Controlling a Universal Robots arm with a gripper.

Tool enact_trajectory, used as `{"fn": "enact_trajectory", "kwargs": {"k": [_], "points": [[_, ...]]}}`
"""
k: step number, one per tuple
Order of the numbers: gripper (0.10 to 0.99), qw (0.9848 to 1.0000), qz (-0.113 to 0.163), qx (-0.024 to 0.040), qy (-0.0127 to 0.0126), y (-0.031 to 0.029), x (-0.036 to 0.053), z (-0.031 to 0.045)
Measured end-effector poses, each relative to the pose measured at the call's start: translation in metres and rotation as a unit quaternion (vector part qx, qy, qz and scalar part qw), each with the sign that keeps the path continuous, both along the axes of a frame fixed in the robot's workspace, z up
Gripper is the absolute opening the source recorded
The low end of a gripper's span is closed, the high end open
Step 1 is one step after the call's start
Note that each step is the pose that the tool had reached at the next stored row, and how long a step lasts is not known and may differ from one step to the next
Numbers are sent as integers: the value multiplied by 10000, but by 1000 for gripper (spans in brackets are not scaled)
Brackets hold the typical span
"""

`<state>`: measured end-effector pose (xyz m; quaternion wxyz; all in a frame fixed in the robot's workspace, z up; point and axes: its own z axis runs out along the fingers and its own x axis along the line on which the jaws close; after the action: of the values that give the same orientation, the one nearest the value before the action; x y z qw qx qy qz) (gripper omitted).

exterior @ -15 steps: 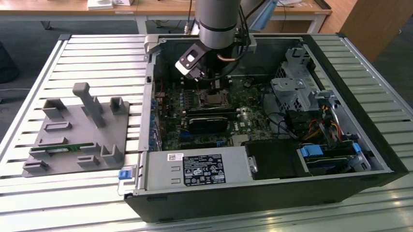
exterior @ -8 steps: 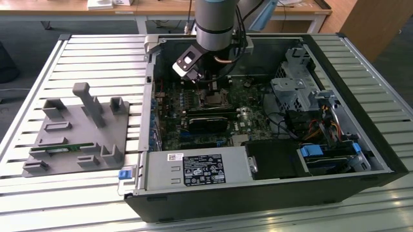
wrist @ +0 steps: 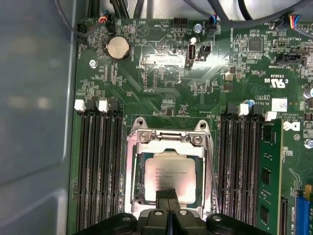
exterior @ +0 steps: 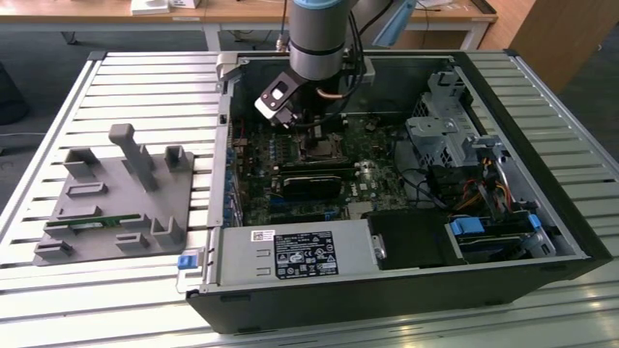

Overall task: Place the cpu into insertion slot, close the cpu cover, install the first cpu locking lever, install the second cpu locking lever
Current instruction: 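Close the cpu cover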

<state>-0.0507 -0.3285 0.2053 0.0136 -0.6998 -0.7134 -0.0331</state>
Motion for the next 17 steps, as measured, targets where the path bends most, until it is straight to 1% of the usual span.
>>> {"fn": "enact_trajectory", "kwargs": {"k": [3, 10, 13, 17], "points": [[106, 10000, 11, 1, 0, 0, -1, -30], [106, 10000, 13, -6, 5, -2, 0, -68], [106, 10000, 13, -3, 3, -1, 14, -82], [106, 10000, 13, 3, 3, -1, 44, -83]]}}
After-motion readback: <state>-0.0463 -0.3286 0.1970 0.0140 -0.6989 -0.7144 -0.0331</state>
